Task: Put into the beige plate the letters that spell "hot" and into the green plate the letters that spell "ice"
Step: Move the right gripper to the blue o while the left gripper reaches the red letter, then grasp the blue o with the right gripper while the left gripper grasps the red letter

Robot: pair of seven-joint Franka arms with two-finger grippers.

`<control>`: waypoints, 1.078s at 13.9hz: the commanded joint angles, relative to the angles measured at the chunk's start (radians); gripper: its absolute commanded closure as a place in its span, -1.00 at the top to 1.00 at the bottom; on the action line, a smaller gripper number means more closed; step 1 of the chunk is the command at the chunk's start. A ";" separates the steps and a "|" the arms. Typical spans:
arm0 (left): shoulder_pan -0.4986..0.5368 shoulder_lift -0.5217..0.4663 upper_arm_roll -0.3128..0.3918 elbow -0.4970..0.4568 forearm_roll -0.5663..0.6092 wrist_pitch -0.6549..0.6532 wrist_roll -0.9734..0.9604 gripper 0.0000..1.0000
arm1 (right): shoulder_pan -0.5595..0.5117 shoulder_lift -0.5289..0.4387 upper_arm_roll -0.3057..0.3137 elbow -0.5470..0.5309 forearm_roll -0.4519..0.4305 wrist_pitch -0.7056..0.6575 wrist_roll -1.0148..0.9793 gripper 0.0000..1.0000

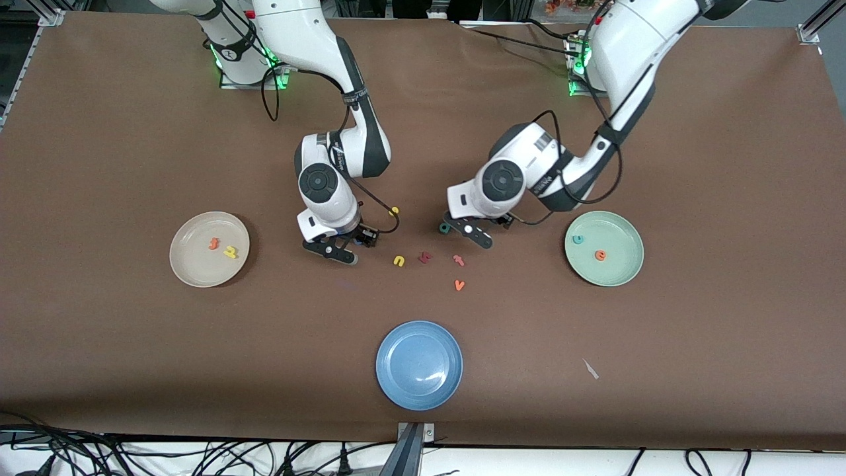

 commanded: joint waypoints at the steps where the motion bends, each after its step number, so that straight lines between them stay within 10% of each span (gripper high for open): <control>1: -0.012 -0.009 0.006 -0.023 0.064 0.045 0.039 1.00 | -0.010 0.017 0.006 0.024 0.028 -0.001 -0.026 0.08; 4: -0.026 0.025 0.006 -0.023 0.098 0.111 0.041 0.88 | -0.010 0.016 0.006 0.024 0.031 -0.001 -0.025 -0.02; 7: -0.021 0.035 0.006 -0.023 0.133 0.116 0.074 0.28 | -0.008 0.016 0.006 0.024 0.050 -0.001 -0.028 -0.07; 15: -0.024 0.048 0.007 -0.021 0.141 0.133 0.096 0.11 | -0.013 0.019 0.006 0.028 0.050 0.001 -0.026 -0.24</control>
